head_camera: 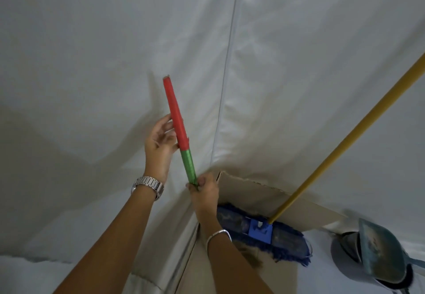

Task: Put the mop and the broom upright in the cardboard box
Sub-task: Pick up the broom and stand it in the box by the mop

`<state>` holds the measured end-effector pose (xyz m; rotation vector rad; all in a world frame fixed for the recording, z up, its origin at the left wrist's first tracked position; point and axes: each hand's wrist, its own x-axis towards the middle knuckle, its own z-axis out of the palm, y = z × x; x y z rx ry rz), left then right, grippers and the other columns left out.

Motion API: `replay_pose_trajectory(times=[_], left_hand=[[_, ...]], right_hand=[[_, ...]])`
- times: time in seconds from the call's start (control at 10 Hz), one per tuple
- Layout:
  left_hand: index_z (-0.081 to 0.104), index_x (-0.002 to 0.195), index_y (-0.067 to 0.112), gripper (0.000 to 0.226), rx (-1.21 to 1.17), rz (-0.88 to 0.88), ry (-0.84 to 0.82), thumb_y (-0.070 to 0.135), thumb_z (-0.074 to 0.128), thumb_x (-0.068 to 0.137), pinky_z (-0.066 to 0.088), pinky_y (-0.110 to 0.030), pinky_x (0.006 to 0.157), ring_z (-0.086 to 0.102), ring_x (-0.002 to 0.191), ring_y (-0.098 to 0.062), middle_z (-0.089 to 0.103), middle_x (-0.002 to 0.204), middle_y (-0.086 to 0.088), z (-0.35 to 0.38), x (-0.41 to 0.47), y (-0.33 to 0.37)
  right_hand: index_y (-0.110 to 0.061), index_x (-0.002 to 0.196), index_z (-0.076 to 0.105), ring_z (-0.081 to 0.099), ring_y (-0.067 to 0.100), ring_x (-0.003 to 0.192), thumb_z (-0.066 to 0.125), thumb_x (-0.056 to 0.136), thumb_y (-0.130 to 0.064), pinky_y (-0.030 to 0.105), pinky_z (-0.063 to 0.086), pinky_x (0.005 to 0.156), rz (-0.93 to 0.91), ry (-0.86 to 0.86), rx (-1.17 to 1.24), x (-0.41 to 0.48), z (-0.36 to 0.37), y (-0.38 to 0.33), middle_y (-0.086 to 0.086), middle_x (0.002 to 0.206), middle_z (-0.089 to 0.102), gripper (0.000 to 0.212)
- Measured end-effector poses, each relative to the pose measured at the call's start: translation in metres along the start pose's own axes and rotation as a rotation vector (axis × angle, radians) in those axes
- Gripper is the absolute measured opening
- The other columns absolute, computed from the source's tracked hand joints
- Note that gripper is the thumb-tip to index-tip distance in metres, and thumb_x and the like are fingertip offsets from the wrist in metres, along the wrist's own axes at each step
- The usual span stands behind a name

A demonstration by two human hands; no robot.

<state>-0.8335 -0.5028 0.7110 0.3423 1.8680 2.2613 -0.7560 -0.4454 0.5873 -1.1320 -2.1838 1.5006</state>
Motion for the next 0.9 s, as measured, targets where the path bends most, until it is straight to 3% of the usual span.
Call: replay_pose_trajectory(times=[0.1, 0.2, 0.3, 0.5, 0.6, 0.7, 0.9], left_hand=[[0.047, 0.128, 0.007, 0.043, 0.000, 0.012, 0.165, -0.004, 0.051, 0.087, 0.056, -0.039, 0.084, 0.062, 0.089, -0.006, 0.059, 0.102, 0.003, -0.013, 0.004, -0.010], [0.047, 0.129, 0.012, 0.050, 0.128, 0.075, 0.213, -0.001, 0.060, 0.082, 0.055, -0.040, 0.084, 0.057, 0.100, -0.015, 0.059, 0.108, -0.001, -0.027, 0.005, -0.015], [0.045, 0.130, 0.012, 0.054, 0.214, 0.096, 0.211, -0.001, 0.063, 0.081, 0.055, -0.035, 0.085, 0.056, 0.101, -0.013, 0.057, 0.113, -0.004, -0.037, 0.007, -0.016], [0.041, 0.132, 0.008, 0.060, 0.214, 0.145, 0.248, -0.004, 0.065, 0.078, 0.050, -0.009, 0.075, 0.053, 0.110, -0.015, 0.054, 0.124, -0.008, -0.038, -0.001, -0.012], [0.042, 0.130, 0.017, 0.060, 0.277, 0.187, 0.301, 0.002, 0.068, 0.077, 0.050, -0.025, 0.092, 0.052, 0.116, -0.014, 0.054, 0.129, -0.006, -0.034, -0.010, -0.018], [0.043, 0.130, 0.017, 0.055, 0.386, 0.258, 0.315, 0.008, 0.066, 0.081, 0.043, -0.040, 0.103, 0.049, 0.122, -0.015, 0.051, 0.132, -0.004, -0.028, -0.017, -0.024], [0.044, 0.133, 0.015, 0.056, 0.528, 0.318, 0.299, 0.005, 0.063, 0.082, 0.034, -0.037, 0.111, 0.030, 0.137, -0.016, 0.034, 0.147, -0.007, -0.017, -0.023, -0.025]], right_hand=[[-0.010, 0.095, 0.054, 0.049, 0.017, 0.080, 0.072, 0.075, -0.018, 0.031, 0.044, 0.073, -0.011, -0.049, 0.013, 0.001, 0.016, -0.002, 0.007, 0.099, 0.054, 0.029], [-0.011, 0.104, 0.055, 0.046, 0.012, 0.082, 0.070, 0.078, -0.021, 0.029, 0.043, 0.073, -0.056, -0.108, -0.024, -0.003, 0.026, -0.003, 0.008, 0.107, 0.053, 0.032], [-0.010, 0.105, 0.054, 0.048, 0.014, 0.086, 0.070, 0.077, -0.018, 0.034, 0.048, 0.080, -0.073, -0.113, 0.018, -0.010, 0.031, -0.004, 0.011, 0.109, 0.052, 0.032], [-0.013, 0.107, 0.054, 0.052, 0.016, 0.091, 0.071, 0.077, -0.022, 0.037, 0.050, 0.083, -0.077, -0.136, -0.031, -0.008, 0.030, -0.002, 0.009, 0.111, 0.055, 0.035], [-0.016, 0.115, 0.052, 0.053, 0.021, 0.107, 0.070, 0.077, -0.026, 0.037, 0.047, 0.089, -0.088, -0.139, -0.044, -0.008, 0.027, 0.007, 0.006, 0.118, 0.056, 0.043], [-0.019, 0.122, 0.050, 0.054, 0.022, 0.111, 0.068, 0.079, -0.029, 0.040, 0.048, 0.095, -0.085, -0.186, -0.068, -0.011, 0.024, 0.010, 0.006, 0.122, 0.057, 0.048], [-0.020, 0.131, 0.043, 0.052, 0.021, 0.116, 0.062, 0.083, -0.033, 0.037, 0.044, 0.100, -0.090, -0.267, -0.071, -0.012, 0.016, 0.015, 0.005, 0.128, 0.055, 0.053]])
